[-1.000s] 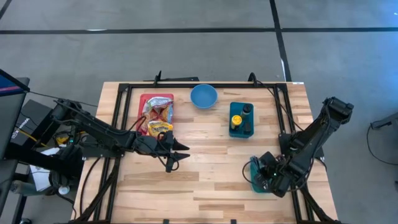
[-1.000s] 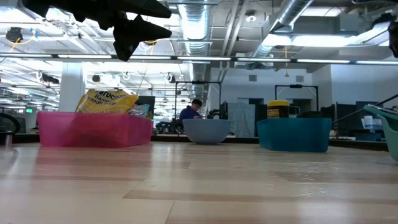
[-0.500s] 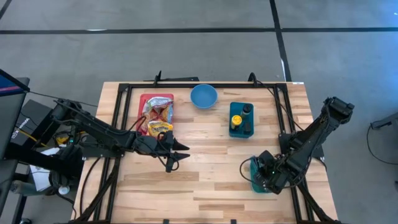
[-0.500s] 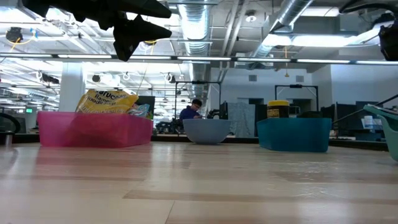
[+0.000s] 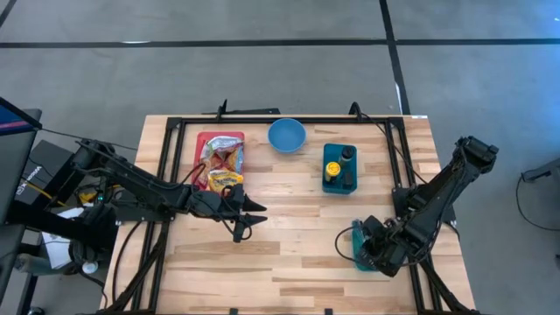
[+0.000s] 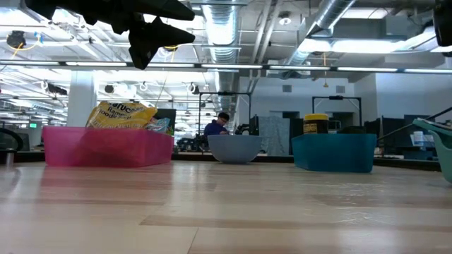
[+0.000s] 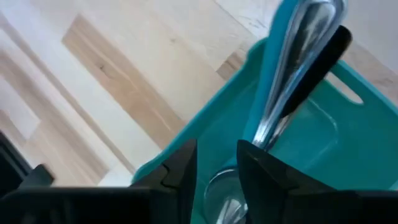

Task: Pick & Place Food Item
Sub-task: Return to Home Position

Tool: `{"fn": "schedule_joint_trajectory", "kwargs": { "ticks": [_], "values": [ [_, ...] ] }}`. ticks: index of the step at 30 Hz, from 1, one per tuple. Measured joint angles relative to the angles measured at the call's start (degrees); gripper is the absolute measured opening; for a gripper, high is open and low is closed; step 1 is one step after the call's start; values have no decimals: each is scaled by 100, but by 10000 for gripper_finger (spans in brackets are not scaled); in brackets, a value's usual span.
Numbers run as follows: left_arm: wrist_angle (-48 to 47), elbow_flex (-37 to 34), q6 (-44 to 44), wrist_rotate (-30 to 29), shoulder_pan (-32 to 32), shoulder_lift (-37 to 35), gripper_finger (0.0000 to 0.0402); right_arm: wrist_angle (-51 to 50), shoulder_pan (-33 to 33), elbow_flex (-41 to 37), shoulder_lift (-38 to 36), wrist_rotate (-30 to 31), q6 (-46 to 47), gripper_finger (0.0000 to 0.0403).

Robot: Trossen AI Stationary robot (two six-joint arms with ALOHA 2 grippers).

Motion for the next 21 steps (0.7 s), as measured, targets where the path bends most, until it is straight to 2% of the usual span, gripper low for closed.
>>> {"fn": "schedule_joint_trajectory", "kwargs": {
  "ticks": [7, 15, 21],
  "values": [
    [0, 2, 0, -1, 0, 0, 153, 4, 0, 140, 0, 0, -216, 93],
    [0, 2, 0, 0, 0, 0, 153, 271, -92, 223, 0, 40, -1261, 6],
    [1, 0, 0, 0, 1, 0, 153, 542, -341, 226, 0, 925, -2567, 18]
  ]
}}
